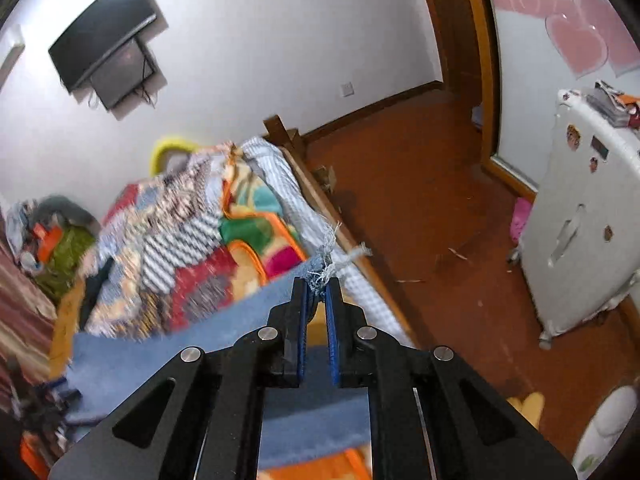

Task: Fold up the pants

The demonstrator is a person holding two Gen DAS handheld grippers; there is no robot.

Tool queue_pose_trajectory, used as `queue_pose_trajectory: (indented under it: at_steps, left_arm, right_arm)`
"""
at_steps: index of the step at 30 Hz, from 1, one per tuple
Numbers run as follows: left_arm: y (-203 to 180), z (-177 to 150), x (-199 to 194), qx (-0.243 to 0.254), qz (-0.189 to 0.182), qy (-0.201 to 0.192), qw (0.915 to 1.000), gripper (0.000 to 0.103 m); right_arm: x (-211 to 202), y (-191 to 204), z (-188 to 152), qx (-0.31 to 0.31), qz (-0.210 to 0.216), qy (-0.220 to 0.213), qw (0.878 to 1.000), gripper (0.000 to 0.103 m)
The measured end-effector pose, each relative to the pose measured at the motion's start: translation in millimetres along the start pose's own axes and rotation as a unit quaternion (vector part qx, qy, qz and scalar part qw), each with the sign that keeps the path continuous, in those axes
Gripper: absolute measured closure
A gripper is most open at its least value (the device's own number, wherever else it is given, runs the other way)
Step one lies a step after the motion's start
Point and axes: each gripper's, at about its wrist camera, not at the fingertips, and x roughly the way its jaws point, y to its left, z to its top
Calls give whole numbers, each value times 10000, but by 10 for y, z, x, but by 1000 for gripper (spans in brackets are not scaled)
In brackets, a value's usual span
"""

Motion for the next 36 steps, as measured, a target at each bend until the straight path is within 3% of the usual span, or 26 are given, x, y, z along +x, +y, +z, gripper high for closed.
queue_pose_trajectory:
  at_steps: [9,14,17,20,26,32,36]
  left_arm:
    - [-30,-15,-67,-216,132,-134,9996,19]
    - [337,20,-283,-664,385,-504,9958,19]
    - [692,21,-425,-1035,556,-730,9904,18]
    - [1104,-8,-551,-1352,821,-886,9834,18]
    - [1999,-207,-690,-1861,1460,-916,9673,18]
    - [2777,-496,-577,-2147,1877,-600,9566,18]
    - [3171,-719,-369,-2430,1855,-286,9517,18]
  right_arm:
    - [794,-445,-919,206,-520,1482,9874,95]
    - [676,-221,-796,-273,-1115,1360,9840,90]
    - [501,59,-612,-729,-1166,1103,9843,84]
    - [332,563,-438,-1249,-817,727,9861,70]
    - [281,1700,-320,-2122,273,324,9763,65]
    - [592,3011,-494,-2879,1578,550,9430,62]
    - [839,3630,-729,-3320,1999,760,9187,62]
